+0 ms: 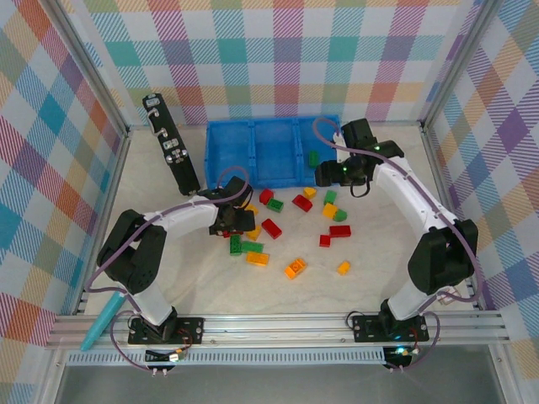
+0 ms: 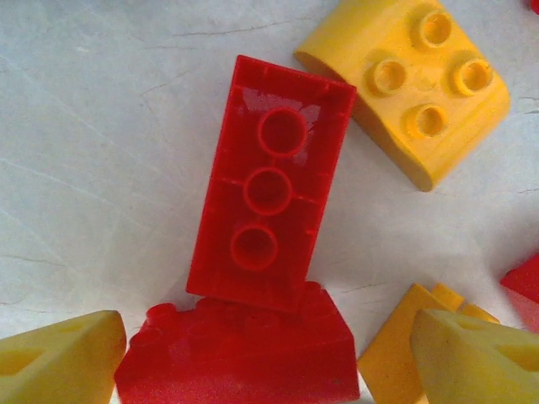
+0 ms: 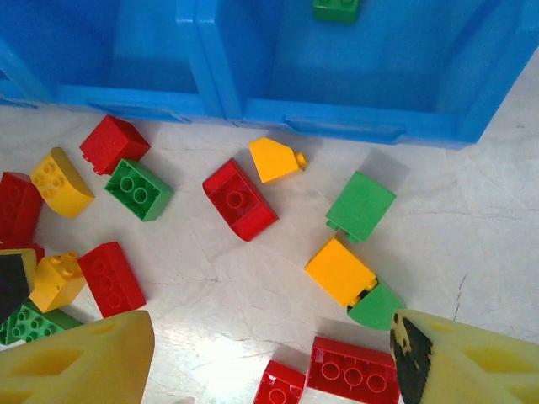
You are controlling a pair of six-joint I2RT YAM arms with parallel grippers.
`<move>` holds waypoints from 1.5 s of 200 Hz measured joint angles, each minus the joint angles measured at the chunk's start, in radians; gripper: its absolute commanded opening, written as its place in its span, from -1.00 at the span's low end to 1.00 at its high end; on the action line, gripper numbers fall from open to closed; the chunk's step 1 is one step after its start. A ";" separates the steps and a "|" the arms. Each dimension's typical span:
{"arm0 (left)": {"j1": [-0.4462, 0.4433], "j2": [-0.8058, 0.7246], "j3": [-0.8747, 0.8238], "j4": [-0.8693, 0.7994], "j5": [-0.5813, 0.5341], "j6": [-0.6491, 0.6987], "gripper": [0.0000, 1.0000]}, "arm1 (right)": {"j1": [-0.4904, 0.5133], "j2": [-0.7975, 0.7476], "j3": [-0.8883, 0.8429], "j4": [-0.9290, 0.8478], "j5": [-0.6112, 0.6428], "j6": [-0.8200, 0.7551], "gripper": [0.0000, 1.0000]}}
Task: Sort the legos into containers by color
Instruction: Pick up the lego from the center of the table.
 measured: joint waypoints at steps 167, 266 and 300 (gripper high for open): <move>0.000 0.001 -0.034 0.054 0.016 -0.061 0.58 | 0.000 -0.001 -0.003 -0.002 0.019 0.002 0.47; 0.002 -0.029 -0.096 0.118 0.016 -0.092 0.45 | 0.000 -0.001 -0.003 -0.005 0.030 0.002 0.46; 0.002 -0.032 -0.100 0.120 0.012 -0.092 0.35 | 0.000 -0.001 -0.003 -0.006 0.034 0.002 0.45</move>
